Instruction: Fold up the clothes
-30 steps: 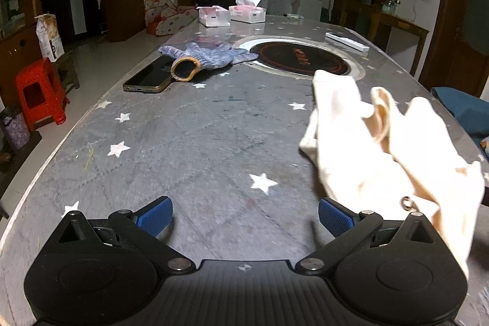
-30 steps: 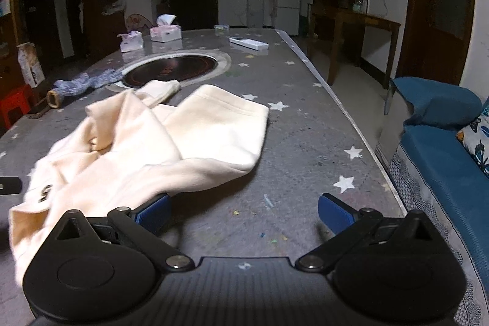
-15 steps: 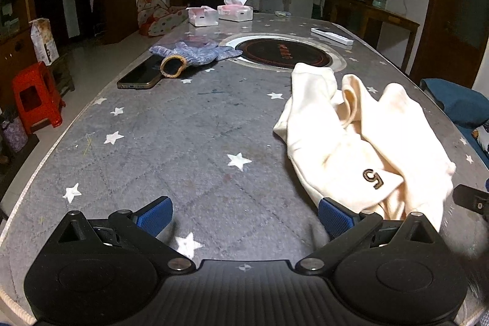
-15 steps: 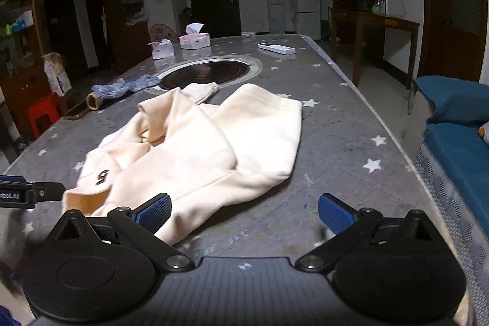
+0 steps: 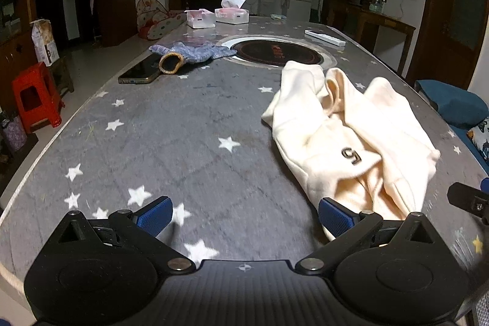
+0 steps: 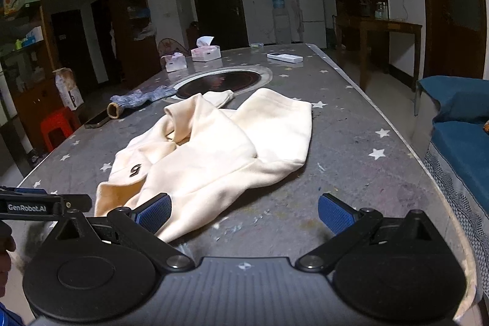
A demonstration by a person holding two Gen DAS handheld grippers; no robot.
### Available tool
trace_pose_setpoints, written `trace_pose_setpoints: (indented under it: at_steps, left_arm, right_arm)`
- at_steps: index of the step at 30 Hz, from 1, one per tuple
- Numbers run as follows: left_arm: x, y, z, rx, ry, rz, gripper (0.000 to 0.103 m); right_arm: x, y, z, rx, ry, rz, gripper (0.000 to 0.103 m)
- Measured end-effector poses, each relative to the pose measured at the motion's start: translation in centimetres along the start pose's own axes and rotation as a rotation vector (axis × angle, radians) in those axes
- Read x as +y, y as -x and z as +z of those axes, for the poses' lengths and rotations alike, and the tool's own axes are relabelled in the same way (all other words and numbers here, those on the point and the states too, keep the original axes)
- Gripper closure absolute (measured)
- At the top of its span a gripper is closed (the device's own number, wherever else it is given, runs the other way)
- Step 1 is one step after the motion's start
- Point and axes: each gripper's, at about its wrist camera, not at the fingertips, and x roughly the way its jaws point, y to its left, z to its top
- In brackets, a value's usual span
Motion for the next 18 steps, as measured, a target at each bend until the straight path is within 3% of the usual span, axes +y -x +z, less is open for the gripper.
trace_pose_setpoints:
  at_steps: [18]
  left_arm:
    - [-1.3,2.9,-1.5,-0.032,-0.003,0.002,0.000]
  right_arm:
    - [0.6,3.1,-0.9,-0.049,0.027,0.026,0.000]
